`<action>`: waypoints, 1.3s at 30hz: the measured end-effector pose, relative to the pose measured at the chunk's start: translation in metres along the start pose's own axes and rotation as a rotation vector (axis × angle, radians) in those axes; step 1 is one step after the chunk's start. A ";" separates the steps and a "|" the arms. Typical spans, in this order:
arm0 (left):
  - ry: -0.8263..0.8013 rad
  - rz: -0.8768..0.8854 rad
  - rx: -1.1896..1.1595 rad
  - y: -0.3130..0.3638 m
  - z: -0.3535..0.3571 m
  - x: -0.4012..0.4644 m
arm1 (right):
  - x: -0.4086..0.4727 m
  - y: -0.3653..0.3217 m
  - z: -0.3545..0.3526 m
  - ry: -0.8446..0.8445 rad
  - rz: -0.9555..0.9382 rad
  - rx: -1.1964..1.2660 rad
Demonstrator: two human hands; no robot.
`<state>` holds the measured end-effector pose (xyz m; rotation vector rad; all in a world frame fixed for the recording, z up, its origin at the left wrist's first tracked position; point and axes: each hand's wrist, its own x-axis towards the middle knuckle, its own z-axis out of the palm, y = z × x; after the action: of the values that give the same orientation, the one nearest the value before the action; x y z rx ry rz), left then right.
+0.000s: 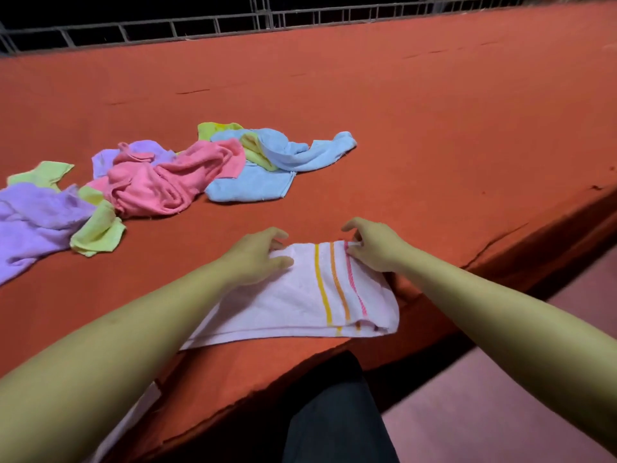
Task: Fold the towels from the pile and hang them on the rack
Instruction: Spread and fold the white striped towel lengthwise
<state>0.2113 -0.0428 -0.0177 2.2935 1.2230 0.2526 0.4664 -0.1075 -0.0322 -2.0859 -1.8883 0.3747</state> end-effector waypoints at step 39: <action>0.132 -0.160 -0.246 -0.100 -0.085 -0.098 | 0.036 -0.144 0.046 0.091 -0.569 0.087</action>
<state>0.0502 -0.0466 0.0091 1.9848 1.3517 0.4745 0.3204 -0.0567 -0.0175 -1.3965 -2.2456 0.2138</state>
